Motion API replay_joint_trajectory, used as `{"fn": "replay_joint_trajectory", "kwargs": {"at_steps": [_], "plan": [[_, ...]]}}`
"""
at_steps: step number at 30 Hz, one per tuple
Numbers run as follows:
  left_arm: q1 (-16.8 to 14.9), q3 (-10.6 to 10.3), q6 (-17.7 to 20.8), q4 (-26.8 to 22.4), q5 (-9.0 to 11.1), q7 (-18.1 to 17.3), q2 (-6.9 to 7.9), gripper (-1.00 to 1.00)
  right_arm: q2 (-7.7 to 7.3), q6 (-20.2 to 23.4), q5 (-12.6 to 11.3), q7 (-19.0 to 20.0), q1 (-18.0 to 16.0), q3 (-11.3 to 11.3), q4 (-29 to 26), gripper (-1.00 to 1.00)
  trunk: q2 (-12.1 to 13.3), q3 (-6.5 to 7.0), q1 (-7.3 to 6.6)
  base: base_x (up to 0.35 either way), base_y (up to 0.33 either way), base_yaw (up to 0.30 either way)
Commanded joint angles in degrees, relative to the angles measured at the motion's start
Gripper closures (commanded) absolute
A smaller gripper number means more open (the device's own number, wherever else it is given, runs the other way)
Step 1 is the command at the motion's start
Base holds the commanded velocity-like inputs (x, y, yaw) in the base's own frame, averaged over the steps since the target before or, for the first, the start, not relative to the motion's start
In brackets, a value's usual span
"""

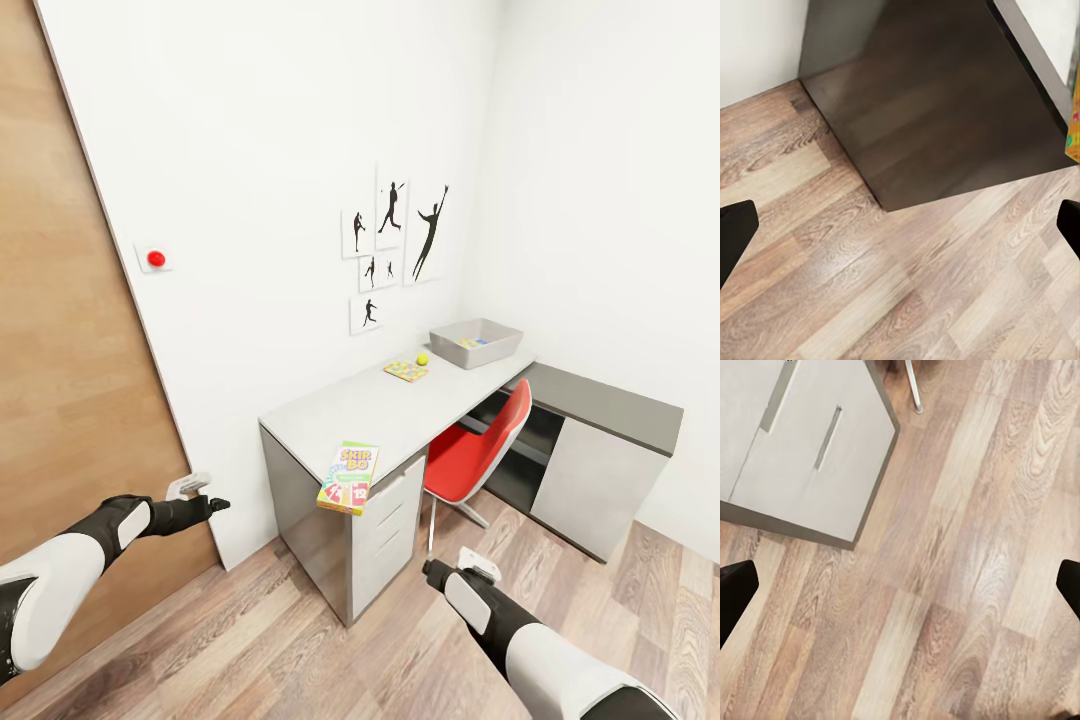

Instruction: Put all the toys in the child's room - the three board games (two on the bed and one on the table), the two jigsaw puzzles on the table, and the tennis ball on the table - inside the toy box on the table in the child's room.

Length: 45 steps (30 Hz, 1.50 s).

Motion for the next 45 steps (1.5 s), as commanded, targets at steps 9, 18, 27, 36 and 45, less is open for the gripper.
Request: {"fn": "replay_joint_trajectory", "kwargs": {"at_steps": [9, 18, 27, 36, 45], "plan": [[0.0, 0.1, -0.5, -0.1, 0.7, -0.1, -0.01, -1.0, -0.59, 0.4, -0.1, -0.4, 0.2, 0.5, -3.3, -1.0, -0.1, -0.13, 0.04, 0.0, 0.0, 0.0], [0.0, 0.2, -0.7, -0.1, 0.9, -0.2, 0.12, -1.0, -8.58, 9.4, -0.2, -0.8, 13.8, 0.4, -34.3, -1.0, -2.5, -1.21, 1.36, 0.0, 0.0, 0.0], [0.0, 0.2, -0.7, -0.1, 0.9, -0.2, 0.25, -1.0, -15.86, 14.8, -0.5, -1.8, 24.6, -0.7, -61.3, -1.0, -6.1, -2.83, 3.33, 0.0, 0.0, 0.0], [0.0, 0.2, -0.7, -0.1, 0.9, -0.2, 0.29, -1.0, -17.4, 15.6, -0.5, -1.9, 26.3, -0.9, -66.7, -1.0, -9.8, -4.44, 5.31, 0.0, 0.0, 0.0], [0.0, 0.2, -0.7, -0.1, 0.9, -0.4, 0.3, -1.0, -17.84, 17.8, -0.8, -1.8, 26.4, -1.2, -72.2, -1.0, -13.4, -6.06, 7.29, 0.0, 0.0, 0.0]]}}
